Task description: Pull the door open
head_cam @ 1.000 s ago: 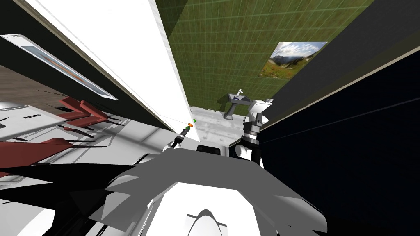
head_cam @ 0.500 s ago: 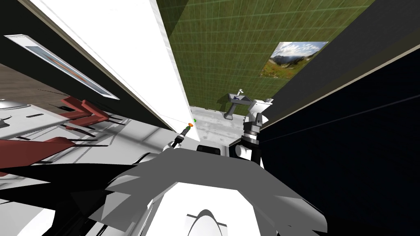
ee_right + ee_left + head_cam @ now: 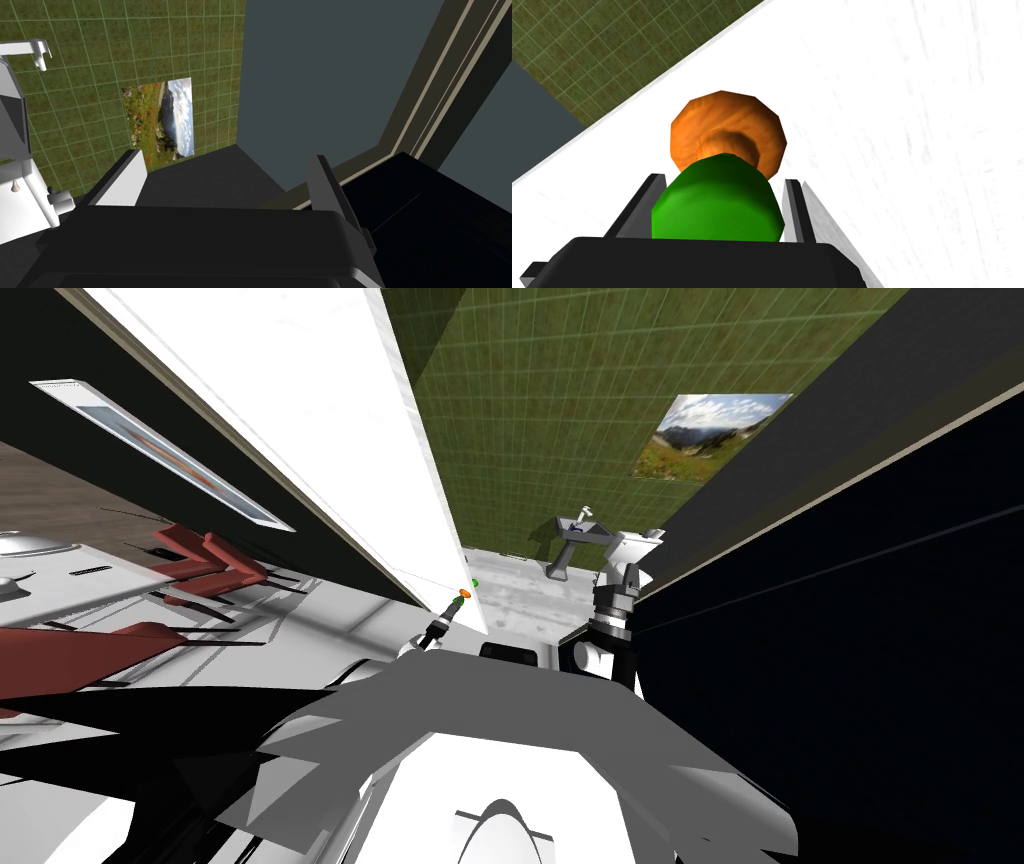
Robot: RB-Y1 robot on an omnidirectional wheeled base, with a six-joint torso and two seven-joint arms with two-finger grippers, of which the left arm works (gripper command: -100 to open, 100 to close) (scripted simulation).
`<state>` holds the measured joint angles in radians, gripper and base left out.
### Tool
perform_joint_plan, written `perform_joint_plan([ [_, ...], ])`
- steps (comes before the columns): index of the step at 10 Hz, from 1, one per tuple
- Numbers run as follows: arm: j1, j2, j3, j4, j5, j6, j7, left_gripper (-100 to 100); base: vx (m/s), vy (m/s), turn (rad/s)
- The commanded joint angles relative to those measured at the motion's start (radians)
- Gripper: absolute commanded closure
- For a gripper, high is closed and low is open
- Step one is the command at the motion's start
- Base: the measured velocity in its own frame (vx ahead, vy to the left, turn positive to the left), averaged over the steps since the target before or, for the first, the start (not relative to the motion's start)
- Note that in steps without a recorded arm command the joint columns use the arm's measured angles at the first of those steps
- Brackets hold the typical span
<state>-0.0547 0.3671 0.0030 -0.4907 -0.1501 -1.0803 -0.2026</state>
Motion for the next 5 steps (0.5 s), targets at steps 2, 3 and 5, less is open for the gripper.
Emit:
perform_joint_plan([
  [2,0.017,-0.01,-0.01,-0.05,-0.006,0.013,0.005,100,-0.009,-0.001,0.009],
  [3,0.017,-0.01,-0.01,-0.05,-0.006,0.013,0.005,100,-0.006,-0.001,0.004],
  [5,0.01,-0.008,-0.033,-0.048,0.011,0.012,0.071,100,-0.022,0.01,0.0],
])
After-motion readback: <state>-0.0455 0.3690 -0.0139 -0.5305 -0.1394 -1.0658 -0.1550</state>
